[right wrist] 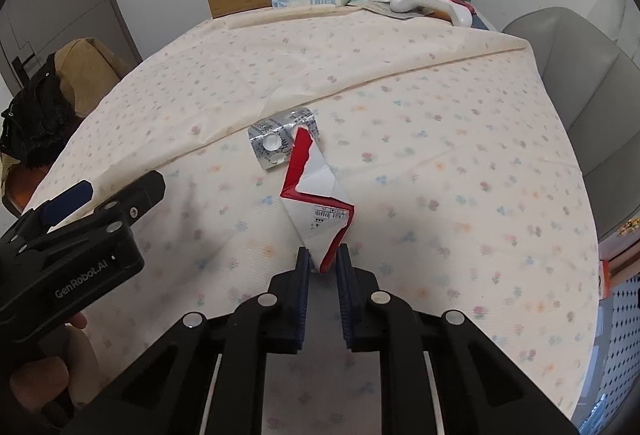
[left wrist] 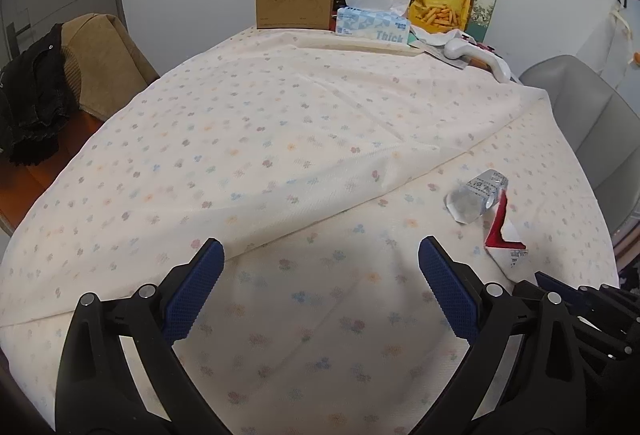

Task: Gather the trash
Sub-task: 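Grasp the red-edged paper scrap with the right gripper while the left gripper grasps the blister pack, then carry the paper scrap and blister pack over the floor bin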

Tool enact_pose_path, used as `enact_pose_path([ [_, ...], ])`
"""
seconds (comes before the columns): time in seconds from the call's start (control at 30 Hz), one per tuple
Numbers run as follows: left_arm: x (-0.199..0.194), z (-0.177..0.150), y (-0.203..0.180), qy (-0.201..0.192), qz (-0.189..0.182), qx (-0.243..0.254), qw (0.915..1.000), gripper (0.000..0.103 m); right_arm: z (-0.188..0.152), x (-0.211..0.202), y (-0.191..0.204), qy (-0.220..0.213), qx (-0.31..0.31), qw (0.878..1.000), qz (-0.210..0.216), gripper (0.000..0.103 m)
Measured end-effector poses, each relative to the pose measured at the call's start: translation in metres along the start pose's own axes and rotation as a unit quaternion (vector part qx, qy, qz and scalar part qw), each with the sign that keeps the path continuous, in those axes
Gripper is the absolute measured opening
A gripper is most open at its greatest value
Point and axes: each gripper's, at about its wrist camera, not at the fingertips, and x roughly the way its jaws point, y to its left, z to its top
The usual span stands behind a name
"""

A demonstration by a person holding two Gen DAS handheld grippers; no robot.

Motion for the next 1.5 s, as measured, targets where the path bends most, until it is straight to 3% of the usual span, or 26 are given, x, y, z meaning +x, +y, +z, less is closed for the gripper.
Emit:
enact_pose_path([
  [0.3, -0.004, 0.011, -0.032, -0.01, -0.027, 0.022, 0.9993, 0.097, 0.004, -0.027, -0.037, -0.029, 0.038, 0.999, -0.023, 0.014],
  [0.6, 0.008, 0.027, -0.093, -0.007, -0.064, 0.067, 0.9957, 0.097, 0.007, -0.056, -0.092, -0.053, 0.082, 0.993, -0.059, 0.014],
  [0.73, 0.021, 0.027, -0.114, 0.006, -0.064, 0.085, 0.9943, 0.097, 0.005, -0.062, -0.114, -0.056, 0.098, 0.991, -0.074, 0.014],
  [0.8, 0.028, 0.026, -0.117, 0.014, -0.063, 0.084, 0.9944, 0.092, 0.003, -0.064, -0.123, -0.056, 0.105, 0.99, -0.078, 0.014],
  [0.9, 0.037, 0.025, -0.117, 0.032, -0.067, 0.077, 0.9942, 0.054, 0.002, -0.063, -0.13, -0.054, 0.111, 0.989, -0.079, 0.014],
  [0.93, 0.04, 0.025, -0.115, 0.04, -0.067, 0.074, 0.9942, 0.032, 0.002, -0.062, -0.131, -0.053, 0.111, 0.989, -0.078, 0.014],
  [0.97, 0.041, 0.024, -0.113, 0.044, -0.067, 0.072, 0.9942, 0.017, 0.002, -0.061, -0.131, -0.053, 0.111, 0.989, -0.077, 0.014],
  [1.03, 0.04, 0.024, -0.109, 0.043, -0.064, 0.069, 0.9946, 0.009, 0.002, -0.06, -0.128, -0.053, 0.108, 0.99, -0.073, 0.014],
  [1.5, -0.009, 0.012, -0.079, 0.014, -0.079, 0.044, 0.9958, 0.006, -0.006, -0.08, -0.101, -0.073, 0.093, 0.992, -0.051, 0.014],
])
